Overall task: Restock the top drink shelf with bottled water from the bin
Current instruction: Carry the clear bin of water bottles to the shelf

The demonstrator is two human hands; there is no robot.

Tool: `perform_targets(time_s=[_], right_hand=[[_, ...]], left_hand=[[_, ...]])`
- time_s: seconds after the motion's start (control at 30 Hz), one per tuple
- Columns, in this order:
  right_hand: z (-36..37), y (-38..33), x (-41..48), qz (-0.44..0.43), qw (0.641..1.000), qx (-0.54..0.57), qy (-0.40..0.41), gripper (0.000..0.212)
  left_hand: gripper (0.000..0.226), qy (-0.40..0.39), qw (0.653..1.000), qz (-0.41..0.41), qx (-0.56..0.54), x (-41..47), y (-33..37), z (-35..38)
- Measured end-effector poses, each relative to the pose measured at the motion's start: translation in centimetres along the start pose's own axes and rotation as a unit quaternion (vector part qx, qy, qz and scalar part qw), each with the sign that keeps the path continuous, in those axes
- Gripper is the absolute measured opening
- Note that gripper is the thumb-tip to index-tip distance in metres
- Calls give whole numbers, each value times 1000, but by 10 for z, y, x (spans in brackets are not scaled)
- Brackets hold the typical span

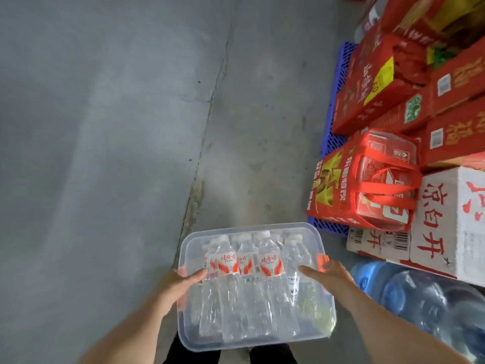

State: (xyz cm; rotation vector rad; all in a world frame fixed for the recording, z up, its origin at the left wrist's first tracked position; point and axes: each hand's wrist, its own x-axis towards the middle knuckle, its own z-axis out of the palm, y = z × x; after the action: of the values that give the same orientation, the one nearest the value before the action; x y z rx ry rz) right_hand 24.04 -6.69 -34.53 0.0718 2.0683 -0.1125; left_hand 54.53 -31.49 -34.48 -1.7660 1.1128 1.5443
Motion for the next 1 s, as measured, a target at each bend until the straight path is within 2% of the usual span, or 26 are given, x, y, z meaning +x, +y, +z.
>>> perform_targets(time_s=[0.23,0.4,0.57,0.63,0.73,0.83,0.9,1.0], right_hand=[[-11,-142,-156,-79,996,-32,-15,99],[-22,-265,-251,-143,987,-63,-22,71],[-22,-396,-315,-211,974,-77,-15,54],[-19,-446,-332,-224,971,-81,-28,63],[-10,-524,-352,-240,966,-88,-45,104],[4,-610,-358,-272,955,-100,-65,127],[16,-672,-360,-287,949,-104,-81,136],[37,-759,-367,-291,943,-132,-90,127]], left_hand=[[108,42,999,10,-28,-128,-16,-153],[80,64,992,50,-95,-195,-11,-261],[62,94,982,72,-149,-236,14,-363],[61,113,977,83,-160,-244,27,-400],[60,114,969,97,-195,-250,44,-452],[60,121,961,103,-228,-250,65,-504],[60,133,957,103,-237,-247,82,-543],[61,152,946,89,-274,-243,106,-604]])
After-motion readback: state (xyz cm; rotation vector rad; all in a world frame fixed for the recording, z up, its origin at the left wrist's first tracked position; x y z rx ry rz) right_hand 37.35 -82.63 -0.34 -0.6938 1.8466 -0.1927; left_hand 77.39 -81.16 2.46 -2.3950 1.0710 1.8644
